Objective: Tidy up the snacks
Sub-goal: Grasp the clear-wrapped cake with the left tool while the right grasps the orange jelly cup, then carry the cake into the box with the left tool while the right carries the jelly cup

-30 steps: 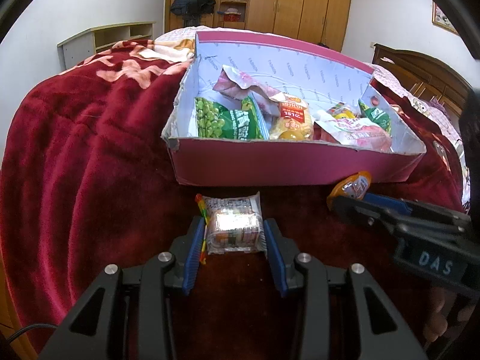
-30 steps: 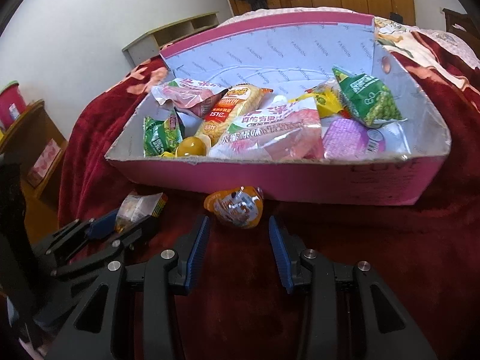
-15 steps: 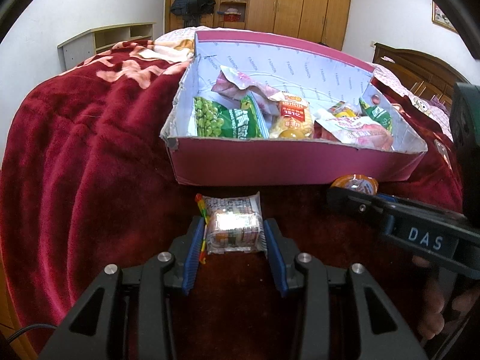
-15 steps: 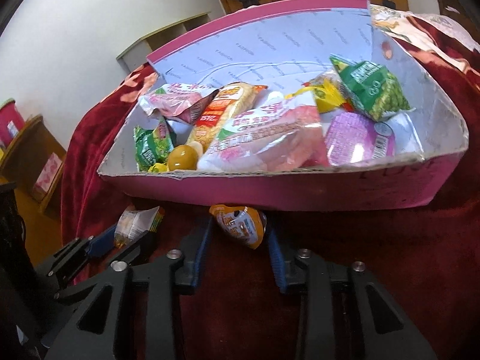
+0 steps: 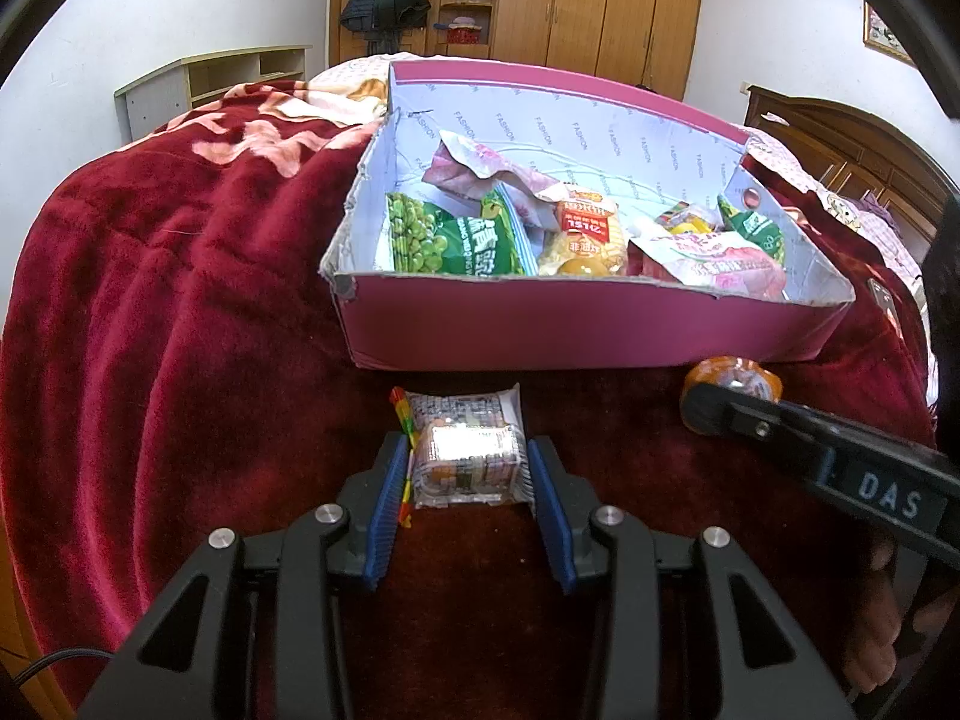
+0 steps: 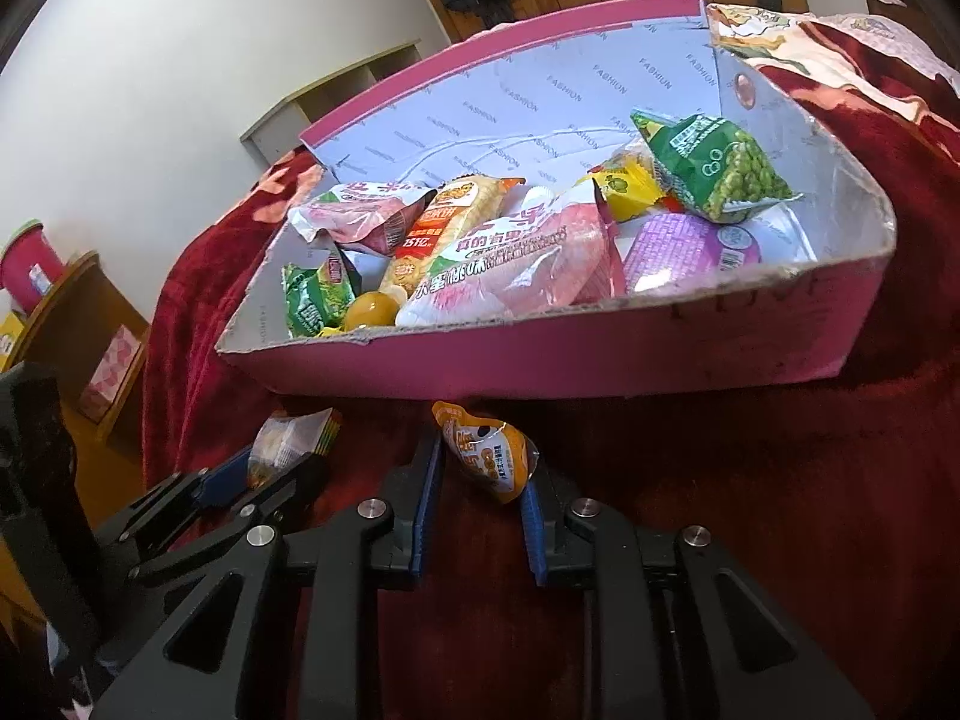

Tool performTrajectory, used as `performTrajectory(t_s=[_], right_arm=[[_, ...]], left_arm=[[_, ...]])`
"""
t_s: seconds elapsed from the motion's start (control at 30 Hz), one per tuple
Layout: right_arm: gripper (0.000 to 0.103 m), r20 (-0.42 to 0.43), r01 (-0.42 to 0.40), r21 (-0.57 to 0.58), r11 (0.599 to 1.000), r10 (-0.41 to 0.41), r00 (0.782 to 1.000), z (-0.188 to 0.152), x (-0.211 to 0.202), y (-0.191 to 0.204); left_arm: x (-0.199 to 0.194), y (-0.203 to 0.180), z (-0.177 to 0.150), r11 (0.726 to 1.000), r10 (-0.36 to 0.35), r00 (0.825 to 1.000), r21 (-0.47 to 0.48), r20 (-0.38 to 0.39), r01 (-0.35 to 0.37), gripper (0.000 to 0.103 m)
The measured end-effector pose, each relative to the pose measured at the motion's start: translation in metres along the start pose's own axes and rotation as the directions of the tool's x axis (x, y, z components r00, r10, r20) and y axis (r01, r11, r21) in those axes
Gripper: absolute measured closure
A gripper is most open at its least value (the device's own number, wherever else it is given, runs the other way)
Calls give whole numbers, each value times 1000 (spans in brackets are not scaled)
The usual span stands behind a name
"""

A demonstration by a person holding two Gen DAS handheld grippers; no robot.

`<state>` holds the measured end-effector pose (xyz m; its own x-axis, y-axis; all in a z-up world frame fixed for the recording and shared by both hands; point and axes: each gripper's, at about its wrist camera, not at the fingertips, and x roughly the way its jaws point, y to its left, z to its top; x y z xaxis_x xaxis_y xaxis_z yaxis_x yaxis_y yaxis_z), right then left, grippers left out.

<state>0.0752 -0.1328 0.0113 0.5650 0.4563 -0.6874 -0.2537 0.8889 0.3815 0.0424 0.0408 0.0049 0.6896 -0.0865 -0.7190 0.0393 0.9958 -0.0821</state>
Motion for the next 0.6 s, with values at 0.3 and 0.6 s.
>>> performTrajectory(t_s=[0.3, 0.6], right_arm=[[78, 16, -10, -13, 1000, 10, 1000, -7, -10, 0], [78, 43, -11, -81, 997, 14, 999, -11, -18, 13]], left_arm=[[-1, -1, 0, 1000, -1, 1000, 1, 3, 1, 60], [-9, -5, 0, 1000, -12, 999, 23, 31, 11, 61]])
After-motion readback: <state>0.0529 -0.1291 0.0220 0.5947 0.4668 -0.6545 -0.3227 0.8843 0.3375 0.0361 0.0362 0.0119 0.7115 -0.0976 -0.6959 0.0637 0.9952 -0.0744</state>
